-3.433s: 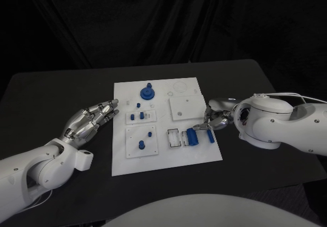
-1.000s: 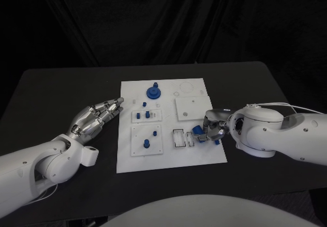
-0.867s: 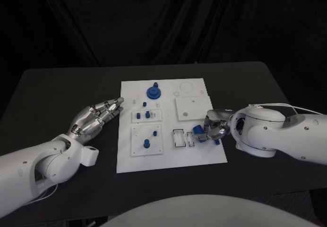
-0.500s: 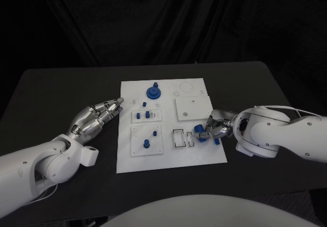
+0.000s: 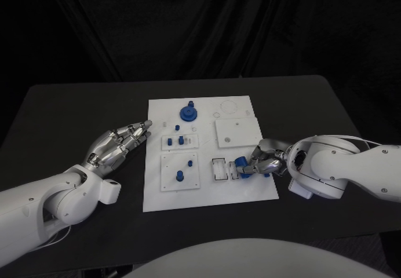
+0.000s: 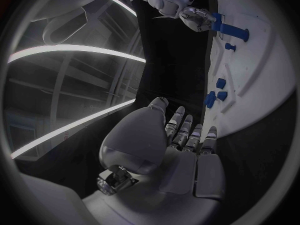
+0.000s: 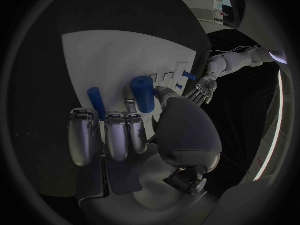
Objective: Assemble the parts on the task board
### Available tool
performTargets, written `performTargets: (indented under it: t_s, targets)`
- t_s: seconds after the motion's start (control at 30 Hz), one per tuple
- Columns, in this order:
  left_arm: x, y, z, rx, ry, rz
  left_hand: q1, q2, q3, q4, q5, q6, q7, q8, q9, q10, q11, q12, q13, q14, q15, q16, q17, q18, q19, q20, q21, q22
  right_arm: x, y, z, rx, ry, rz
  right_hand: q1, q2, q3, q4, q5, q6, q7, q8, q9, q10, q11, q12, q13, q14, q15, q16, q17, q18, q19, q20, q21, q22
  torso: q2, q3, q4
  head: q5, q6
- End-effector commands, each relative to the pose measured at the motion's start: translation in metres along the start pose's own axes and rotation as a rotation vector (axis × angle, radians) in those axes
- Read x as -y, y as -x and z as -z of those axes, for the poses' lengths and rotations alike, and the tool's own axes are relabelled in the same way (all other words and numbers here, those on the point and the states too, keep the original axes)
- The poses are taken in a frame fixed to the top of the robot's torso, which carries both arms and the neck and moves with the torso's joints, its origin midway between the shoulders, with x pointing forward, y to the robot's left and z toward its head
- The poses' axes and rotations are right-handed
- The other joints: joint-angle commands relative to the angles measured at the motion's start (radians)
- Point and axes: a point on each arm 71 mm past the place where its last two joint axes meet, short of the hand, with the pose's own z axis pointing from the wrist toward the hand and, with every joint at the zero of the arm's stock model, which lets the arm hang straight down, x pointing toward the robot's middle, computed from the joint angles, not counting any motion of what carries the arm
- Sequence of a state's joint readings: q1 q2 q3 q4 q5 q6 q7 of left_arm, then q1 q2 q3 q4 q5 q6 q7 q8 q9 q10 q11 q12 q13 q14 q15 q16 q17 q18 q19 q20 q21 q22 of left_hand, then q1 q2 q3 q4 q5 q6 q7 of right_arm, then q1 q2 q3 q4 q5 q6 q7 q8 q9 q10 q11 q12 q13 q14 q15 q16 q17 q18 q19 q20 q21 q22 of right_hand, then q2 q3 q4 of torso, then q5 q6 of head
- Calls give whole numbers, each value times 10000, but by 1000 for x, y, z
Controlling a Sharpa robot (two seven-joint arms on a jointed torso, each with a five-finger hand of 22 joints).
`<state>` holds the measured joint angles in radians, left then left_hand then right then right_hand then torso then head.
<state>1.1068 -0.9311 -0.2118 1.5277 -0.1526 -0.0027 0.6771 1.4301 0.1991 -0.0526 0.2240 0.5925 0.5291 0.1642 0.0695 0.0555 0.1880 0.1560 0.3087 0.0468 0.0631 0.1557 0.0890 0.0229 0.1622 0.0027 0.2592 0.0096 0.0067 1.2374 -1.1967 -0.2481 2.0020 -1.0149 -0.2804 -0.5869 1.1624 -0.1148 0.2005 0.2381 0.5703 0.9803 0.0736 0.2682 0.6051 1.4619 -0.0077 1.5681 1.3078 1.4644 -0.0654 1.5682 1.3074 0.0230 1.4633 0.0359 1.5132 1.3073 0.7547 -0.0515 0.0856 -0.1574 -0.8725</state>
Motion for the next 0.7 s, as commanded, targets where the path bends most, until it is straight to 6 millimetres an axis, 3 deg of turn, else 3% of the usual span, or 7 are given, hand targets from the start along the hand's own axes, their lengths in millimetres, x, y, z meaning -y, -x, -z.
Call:
performTargets:
  t_s: [0.03,0.37,0.7]
  targets:
    - [6,-1,1,-147,-878,110,-18,-33,70,-14,55,-38,116,26,-7,-2,79,8,0,16,65,54,13,96,5,52,-42,-12,-3,-1,2,107,175,-489,232,341,1227,-1307,-32,-32,-98,60,30,1089,-13,27,2630,1064,-56,25,2634,-91,838,26,58,2454,10,-6,4,12,-1]
    - [6,-1,2,-130,-833,106,-18,-33,70,-14,55,-38,116,26,-7,-2,79,8,0,16,65,54,13,96,5,52,-42,-12,-11,-4,8,316,613,-550,220,353,1229,-1311,-50,-35,-103,78,37,1089,-16,27,2630,1064,-56,25,2634,-96,846,25,76,2460,8,-11,13,35,-1]
    - [5,-1,2,-135,-765,110,-8,-10,104,-17,64,-58,122,20,-10,-10,88,5,-1,30,85,74,16,109,5,84,-42,-11,-20,-8,10,417,881,-584,37,357,1178,-1222,-140,-49,-100,134,47,1089,-13,27,2630,1064,-55,25,2634,-83,824,25,33,2443,4,-14,10,153,-1]
